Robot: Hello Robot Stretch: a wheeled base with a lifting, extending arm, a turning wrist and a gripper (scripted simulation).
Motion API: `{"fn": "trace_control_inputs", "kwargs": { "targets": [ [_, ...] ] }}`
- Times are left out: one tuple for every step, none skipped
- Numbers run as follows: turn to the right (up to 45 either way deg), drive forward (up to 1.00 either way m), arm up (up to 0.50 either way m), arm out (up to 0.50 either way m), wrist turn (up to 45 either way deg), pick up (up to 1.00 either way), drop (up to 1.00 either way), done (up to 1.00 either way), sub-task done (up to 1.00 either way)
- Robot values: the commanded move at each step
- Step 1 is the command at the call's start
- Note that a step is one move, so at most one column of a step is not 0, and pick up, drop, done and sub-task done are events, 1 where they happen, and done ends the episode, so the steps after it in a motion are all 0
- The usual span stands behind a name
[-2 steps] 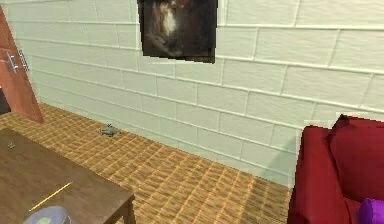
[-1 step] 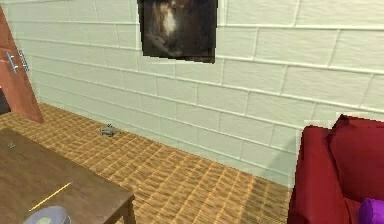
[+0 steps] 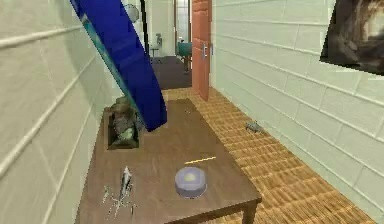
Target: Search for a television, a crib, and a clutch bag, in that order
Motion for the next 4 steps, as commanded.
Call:
{"fn": "trace_control_inputs", "kwargs": {
  "targets": [
    [45.0, 0.0, 0.0, 0.0, 0.0, 0.0, 0.0, 0.0, 0.0],
    [-27.0, 0.0, 0.0, 0.0, 0.0, 0.0, 0.0, 0.0, 0.0],
    [27.0, 0.0, 0.0, 0.0, 0.0, 0.0, 0.0, 0.0, 0.0],
    [0.0, 1.0, 0.0, 0.0, 0.0, 0.0, 0.0, 0.0, 0.0]
  ]
}}
